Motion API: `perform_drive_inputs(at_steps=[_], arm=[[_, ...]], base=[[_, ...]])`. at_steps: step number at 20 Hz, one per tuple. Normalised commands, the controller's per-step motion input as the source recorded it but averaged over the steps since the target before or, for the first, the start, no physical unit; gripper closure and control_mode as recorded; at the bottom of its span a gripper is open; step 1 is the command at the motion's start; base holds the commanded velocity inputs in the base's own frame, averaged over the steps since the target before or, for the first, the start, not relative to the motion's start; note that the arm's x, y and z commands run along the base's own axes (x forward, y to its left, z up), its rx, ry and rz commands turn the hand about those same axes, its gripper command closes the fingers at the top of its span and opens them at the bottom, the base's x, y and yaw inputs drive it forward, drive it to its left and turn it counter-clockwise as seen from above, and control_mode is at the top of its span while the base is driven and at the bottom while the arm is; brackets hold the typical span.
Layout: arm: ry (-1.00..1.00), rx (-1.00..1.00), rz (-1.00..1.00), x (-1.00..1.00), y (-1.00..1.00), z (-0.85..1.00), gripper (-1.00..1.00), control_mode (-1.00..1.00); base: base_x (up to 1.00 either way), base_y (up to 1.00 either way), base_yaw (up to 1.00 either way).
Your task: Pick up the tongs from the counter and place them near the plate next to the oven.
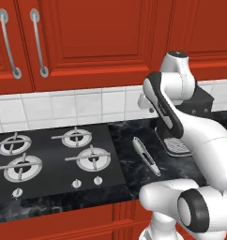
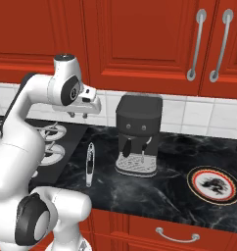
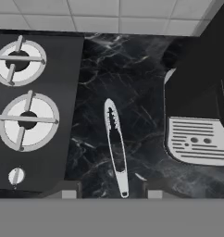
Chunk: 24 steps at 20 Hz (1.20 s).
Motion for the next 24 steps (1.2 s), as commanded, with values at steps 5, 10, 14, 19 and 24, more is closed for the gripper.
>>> perform_drive_inputs(at_steps=[5,10,14,19,24], arm=[[0.01,0.00,0.00,0.06,0.00,-0.13,-1.00,-1.00],[0.02,0.00,0.00,0.18,0.00,-0.27,-1.00,-1.00],[0.02,0.00,0.00,0.14,0.00,-0.36,-1.00,-1.00],[0.01,-0.01,0.00,0.03,0.00,-0.51,-1.00,-1.00],[0.01,-0.04,0.00,0.00,0.00,-0.62,-1.00,-1.00]], base=[[0.00,0.00,0.00],[0.00,0.00,0.00],[0.00,0.00,0.00],[0.00,0.00,0.00],[0.00,0.00,0.00]])
